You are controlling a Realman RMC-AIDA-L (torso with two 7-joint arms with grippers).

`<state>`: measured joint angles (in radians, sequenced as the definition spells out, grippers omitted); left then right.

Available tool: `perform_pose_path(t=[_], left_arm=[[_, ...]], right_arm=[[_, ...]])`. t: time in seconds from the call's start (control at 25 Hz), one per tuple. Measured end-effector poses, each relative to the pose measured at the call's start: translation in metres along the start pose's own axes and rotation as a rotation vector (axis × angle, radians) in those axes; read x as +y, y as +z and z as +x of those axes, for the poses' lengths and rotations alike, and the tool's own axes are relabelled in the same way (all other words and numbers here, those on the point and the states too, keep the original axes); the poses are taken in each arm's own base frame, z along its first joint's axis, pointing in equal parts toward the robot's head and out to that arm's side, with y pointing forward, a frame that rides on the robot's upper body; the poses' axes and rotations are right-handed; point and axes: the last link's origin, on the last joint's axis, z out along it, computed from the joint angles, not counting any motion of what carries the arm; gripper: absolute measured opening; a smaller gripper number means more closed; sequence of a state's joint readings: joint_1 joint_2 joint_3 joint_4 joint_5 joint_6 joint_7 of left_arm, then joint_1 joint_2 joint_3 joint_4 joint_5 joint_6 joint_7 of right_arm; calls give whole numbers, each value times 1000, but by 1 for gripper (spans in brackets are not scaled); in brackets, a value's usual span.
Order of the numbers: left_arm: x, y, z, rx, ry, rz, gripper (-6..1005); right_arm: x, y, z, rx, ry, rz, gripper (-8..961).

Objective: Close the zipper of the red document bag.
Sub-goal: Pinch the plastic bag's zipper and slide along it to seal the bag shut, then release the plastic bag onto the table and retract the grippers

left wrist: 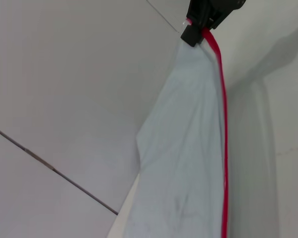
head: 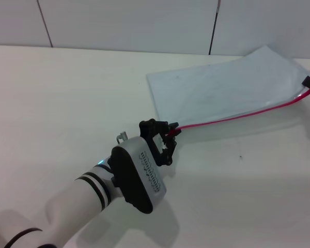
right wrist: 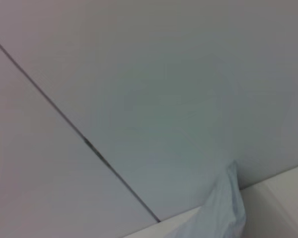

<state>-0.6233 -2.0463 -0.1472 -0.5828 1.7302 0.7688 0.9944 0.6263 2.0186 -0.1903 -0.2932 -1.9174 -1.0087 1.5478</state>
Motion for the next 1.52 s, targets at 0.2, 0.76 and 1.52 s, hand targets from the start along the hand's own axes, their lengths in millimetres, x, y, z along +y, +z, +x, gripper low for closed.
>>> perform_pose_path(t=[0.2,0.76,1.52], left_arm=[[1,-2,-1,-4,-7,2,82],[-19,-10,-11,32,-215,121,315],[-99,-72,-73,232,-683,491,742]], right_arm=[[-6,-6,-1,-20,14,20,43],[-11,-15,-8,-94,-70,25,117],[30,-38,25,-448,-546,-70,702]])
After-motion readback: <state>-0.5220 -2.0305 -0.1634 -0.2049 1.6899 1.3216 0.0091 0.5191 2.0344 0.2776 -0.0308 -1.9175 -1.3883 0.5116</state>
